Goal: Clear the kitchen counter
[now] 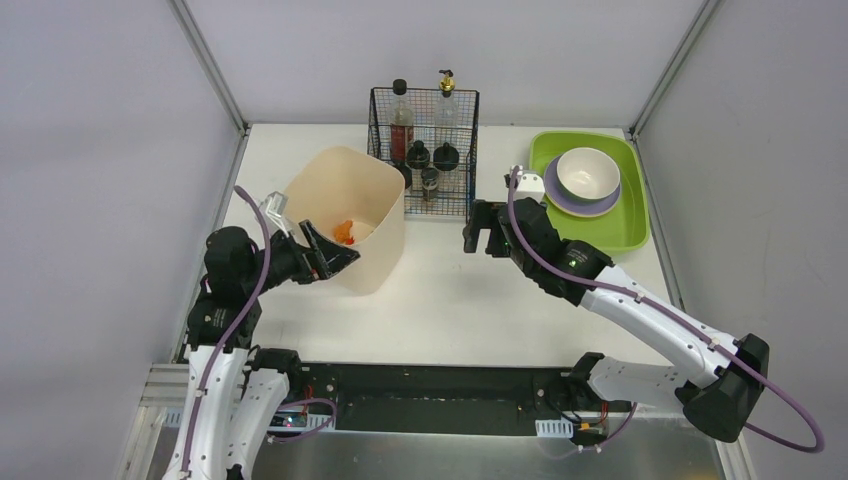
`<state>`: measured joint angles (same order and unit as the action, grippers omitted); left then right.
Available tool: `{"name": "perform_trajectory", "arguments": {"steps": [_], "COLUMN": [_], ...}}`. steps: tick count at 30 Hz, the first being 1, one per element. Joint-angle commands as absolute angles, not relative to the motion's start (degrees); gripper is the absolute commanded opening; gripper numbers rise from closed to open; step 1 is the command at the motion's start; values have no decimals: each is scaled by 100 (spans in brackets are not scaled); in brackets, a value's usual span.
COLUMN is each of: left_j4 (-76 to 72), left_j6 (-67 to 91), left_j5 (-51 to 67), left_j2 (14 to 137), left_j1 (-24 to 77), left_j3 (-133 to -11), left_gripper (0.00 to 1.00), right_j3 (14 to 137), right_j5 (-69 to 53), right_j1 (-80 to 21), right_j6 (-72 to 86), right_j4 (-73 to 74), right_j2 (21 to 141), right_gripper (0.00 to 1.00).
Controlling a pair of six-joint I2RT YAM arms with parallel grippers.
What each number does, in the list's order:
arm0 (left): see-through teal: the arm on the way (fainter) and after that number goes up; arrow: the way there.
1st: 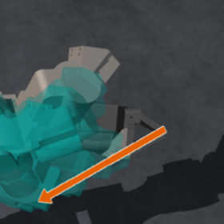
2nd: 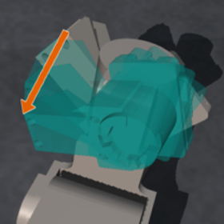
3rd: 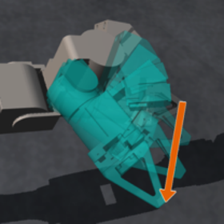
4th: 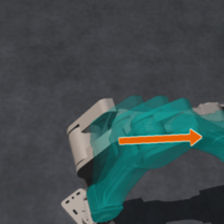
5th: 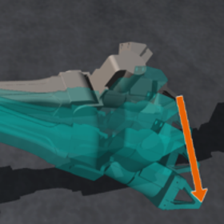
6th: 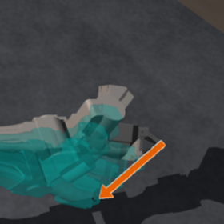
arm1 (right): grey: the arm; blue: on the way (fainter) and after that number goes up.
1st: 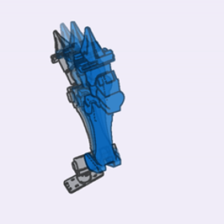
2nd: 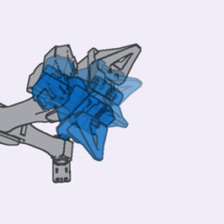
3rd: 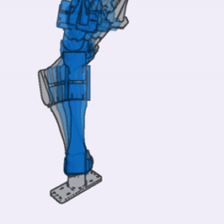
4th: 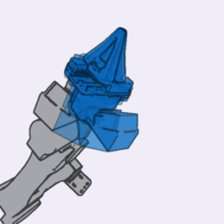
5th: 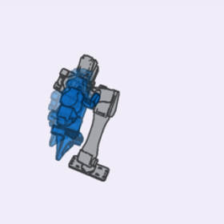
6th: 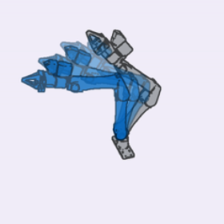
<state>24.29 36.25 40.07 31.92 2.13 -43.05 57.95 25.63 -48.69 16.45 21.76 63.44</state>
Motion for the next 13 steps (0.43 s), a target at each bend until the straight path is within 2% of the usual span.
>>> {"name": "perform_trajectory", "arguments": {"steps": [1,13], "left_j4": [3123,3677], "left_j6": [2825,2087], "left_j5": [4155,3457], "left_j2": [3089,2835], "left_j1": [148,157], "left_j3": [-4690,-4726], "left_gripper": [87,91], "right_j3": [6008,5928], "right_j5": [2379,2134], "right_j1": [-4915,-4935], "right_j6": [1663,1606], "right_j4": [2100,1921], "right_j2": [6259,6248], "right_gripper": [99,99]}}
